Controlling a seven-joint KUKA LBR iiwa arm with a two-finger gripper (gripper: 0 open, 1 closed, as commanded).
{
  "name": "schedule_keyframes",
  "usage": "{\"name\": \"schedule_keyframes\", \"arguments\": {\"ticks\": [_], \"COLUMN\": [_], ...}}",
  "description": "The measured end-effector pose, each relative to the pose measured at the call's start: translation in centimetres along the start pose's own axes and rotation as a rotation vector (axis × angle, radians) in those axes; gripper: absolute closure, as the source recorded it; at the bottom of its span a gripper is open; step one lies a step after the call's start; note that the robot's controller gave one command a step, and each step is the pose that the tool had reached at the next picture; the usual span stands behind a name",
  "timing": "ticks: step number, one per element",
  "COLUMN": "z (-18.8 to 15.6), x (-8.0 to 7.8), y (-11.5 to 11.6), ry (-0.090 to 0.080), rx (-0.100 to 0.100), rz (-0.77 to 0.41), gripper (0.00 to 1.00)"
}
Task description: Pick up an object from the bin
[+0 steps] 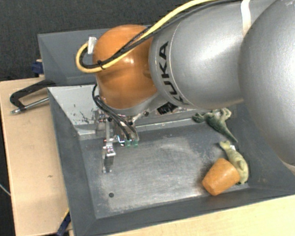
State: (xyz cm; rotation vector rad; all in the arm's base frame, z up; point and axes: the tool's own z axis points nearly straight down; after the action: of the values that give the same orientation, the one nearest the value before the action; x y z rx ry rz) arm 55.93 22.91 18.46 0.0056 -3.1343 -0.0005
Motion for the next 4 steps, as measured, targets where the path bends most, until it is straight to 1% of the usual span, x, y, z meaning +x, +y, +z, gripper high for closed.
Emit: {"name": "schedule_keyframes", "arguments": {"ticks": [1, 2, 3, 4], "z": [6.4, 11.5, 8.0, 7.1], "x": [5.8, 3.0, 3.9, 1.7], "y": [-1.9, -11.1, -17.8, -25.6], "ry": [-0.001, -0.011, -0.011, -0.015], "rx": [0.002, 0.000, 0.005, 0.007], "rz": [-0.445, -0.512, -0.609, -0.626], "gripper": [0.00, 0.00, 0.00, 0.00]}}
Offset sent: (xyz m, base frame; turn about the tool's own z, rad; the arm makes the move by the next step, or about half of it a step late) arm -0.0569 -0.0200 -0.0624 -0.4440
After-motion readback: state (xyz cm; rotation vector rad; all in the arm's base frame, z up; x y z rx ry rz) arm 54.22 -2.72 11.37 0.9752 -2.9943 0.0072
